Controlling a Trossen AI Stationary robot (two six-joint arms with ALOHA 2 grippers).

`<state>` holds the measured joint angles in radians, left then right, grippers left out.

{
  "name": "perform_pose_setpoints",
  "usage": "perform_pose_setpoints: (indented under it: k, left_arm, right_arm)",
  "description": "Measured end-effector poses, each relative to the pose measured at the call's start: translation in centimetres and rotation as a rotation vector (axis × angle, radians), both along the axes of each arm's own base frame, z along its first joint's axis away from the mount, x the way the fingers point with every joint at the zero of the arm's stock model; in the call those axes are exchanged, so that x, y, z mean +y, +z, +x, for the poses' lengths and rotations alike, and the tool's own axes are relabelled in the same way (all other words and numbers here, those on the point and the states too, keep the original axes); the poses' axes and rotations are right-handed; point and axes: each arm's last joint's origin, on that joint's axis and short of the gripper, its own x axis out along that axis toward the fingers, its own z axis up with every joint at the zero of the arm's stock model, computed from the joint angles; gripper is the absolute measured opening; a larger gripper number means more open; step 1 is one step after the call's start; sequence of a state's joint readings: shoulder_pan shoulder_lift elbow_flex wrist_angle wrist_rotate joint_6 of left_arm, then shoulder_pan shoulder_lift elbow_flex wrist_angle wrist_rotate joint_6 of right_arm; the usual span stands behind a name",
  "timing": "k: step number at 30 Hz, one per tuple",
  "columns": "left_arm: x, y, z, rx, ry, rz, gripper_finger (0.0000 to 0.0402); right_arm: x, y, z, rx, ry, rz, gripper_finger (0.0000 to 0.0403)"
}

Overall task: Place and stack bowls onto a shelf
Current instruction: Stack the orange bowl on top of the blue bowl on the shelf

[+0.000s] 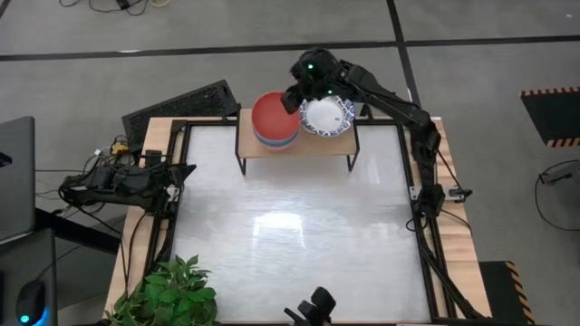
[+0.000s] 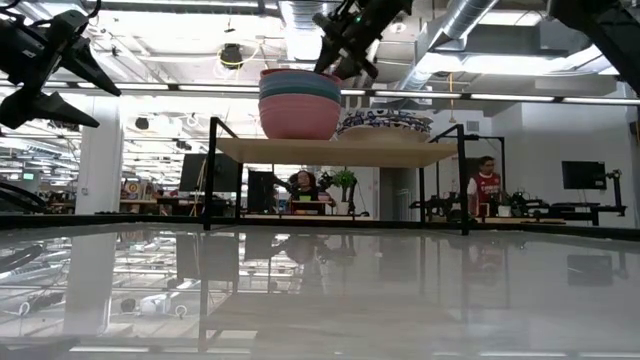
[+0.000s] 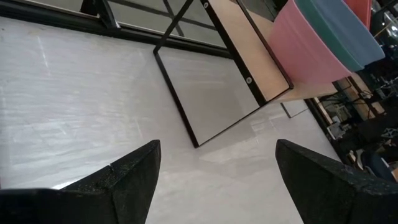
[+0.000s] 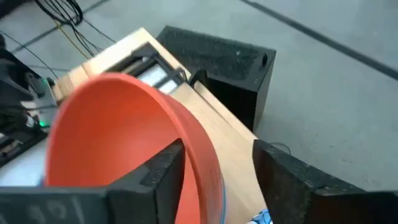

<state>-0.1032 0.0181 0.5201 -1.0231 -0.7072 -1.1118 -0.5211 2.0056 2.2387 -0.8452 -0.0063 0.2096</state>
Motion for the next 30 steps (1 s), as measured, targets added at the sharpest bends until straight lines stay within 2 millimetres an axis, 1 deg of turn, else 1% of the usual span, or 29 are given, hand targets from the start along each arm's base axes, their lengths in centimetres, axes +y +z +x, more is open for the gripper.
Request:
perform_pose_setpoints:
  k: [4,9,12,16,20,23,26,28,30]
  left_arm:
    - [0.0,0.0,0.0,-0.001,0.000,-0.001,0.0302]
    - [0.0,0.0,0.0,-0.001,-0.001,-0.004,0.0302]
    - [0.0,0.0,0.0,-0.001,-0.001,-0.004,0.0302]
    - [0.0,0.0,0.0,0.008,-0.015,0.003,0.0302]
    - [0.0,0.0,0.0,0.010,-0.022,0.005,0.0302]
    - [0.0,0.0,0.0,0.011,-0.023,0.004,0.0302]
    - [0.0,0.0,0.0,0.010,-0.023,0.004,0.0302]
    - [0.0,0.0,0.0,0.010,-0.023,0.004,0.0302]
    - [0.0,0.0,0.0,0.012,-0.024,0.007,0.0302]
  right_arm:
    - [0.7,2.7,-1.5,-0.081,0.001,-0.053,0.0226]
    - [2.4,6.8,-4.6,-0.165,0.022,-0.147,0.0224]
    - [3.8,9.4,-7.0,-0.215,0.034,-0.205,0.0224]
    - [6.3,12.4,-11.0,-0.238,0.067,-0.292,0.0224]
    - [8.5,14.5,-14.8,-0.257,0.068,-0.343,0.0224]
    - [9.6,15.6,-16.8,-0.316,0.047,-0.336,0.0224]
    - [9.9,15.9,-17.1,-0.336,0.068,-0.336,0.0224]
    - [9.5,15.3,-16.1,-0.317,0.122,-0.316,0.0224]
    - [8.7,14.3,-14.4,-0.297,0.174,-0.275,0.0224]
